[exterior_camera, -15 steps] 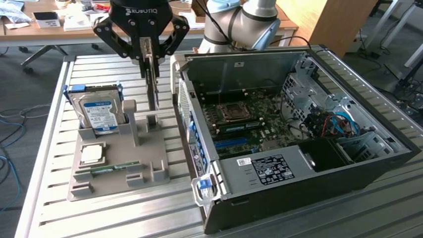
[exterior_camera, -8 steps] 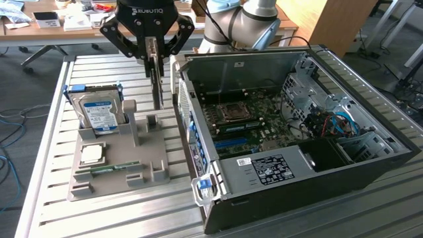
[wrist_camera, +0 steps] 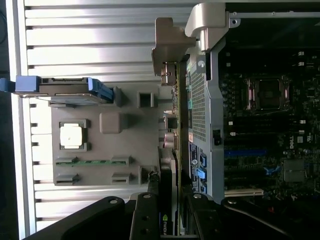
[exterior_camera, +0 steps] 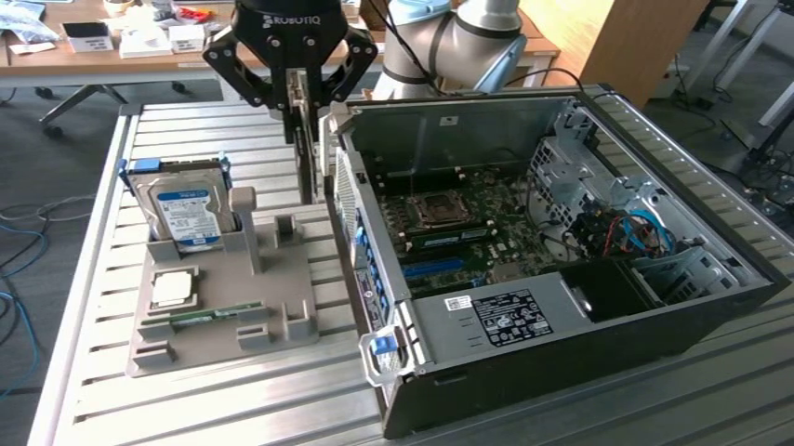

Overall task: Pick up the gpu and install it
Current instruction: 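Pick up the gpu and move the gpu toward the slot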

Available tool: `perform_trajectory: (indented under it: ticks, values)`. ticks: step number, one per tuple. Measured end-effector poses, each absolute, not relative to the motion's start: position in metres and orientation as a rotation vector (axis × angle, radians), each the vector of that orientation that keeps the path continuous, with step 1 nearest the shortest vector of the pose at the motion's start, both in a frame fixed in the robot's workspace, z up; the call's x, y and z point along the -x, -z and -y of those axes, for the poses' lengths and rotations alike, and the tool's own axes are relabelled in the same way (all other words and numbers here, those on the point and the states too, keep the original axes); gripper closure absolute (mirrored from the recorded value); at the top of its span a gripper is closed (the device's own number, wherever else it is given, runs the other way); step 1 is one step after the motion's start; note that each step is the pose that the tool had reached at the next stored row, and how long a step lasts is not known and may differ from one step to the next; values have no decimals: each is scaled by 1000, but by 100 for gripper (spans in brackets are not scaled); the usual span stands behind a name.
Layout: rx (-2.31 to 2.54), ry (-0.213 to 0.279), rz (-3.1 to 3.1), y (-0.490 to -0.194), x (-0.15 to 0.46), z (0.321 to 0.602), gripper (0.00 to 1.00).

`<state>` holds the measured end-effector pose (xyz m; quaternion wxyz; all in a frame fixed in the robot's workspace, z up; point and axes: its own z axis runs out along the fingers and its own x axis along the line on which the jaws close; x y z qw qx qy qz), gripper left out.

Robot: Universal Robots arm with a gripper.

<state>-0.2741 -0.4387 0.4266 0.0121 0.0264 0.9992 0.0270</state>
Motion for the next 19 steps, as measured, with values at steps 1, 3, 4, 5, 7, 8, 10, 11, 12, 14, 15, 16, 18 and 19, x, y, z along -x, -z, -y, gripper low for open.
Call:
perform_trajectory:
  ticks: [1, 3, 4, 5, 7, 8, 10, 11, 12, 14, 15, 16, 18, 19]
  values:
    - [-82, -84, -3115, -427, 273, 439, 73]
    - [-82, -85, -3115, -427, 270, 439, 73]
    - [-82, -85, -3115, -427, 269, 439, 73]
    - [-82, -85, -3115, -427, 267, 439, 73]
    - [-82, -86, -3115, -427, 264, 439, 73]
    - [-82, -86, -3115, -427, 263, 439, 73]
    - [-82, -87, -3115, -427, 259, 439, 73]
    - [-82, -87, -3115, -427, 257, 439, 73]
    - [-82, -87, -3115, -427, 256, 439, 73]
    - [-82, -88, -3115, -427, 252, 439, 73]
    - [-82, -88, -3115, -427, 250, 439, 73]
    - [-82, -88, -3115, -427, 247, 438, 73]
    - [-82, -89, -3115, -427, 243, 438, 73]
    - [-82, -89, -3115, -427, 240, 438, 73]
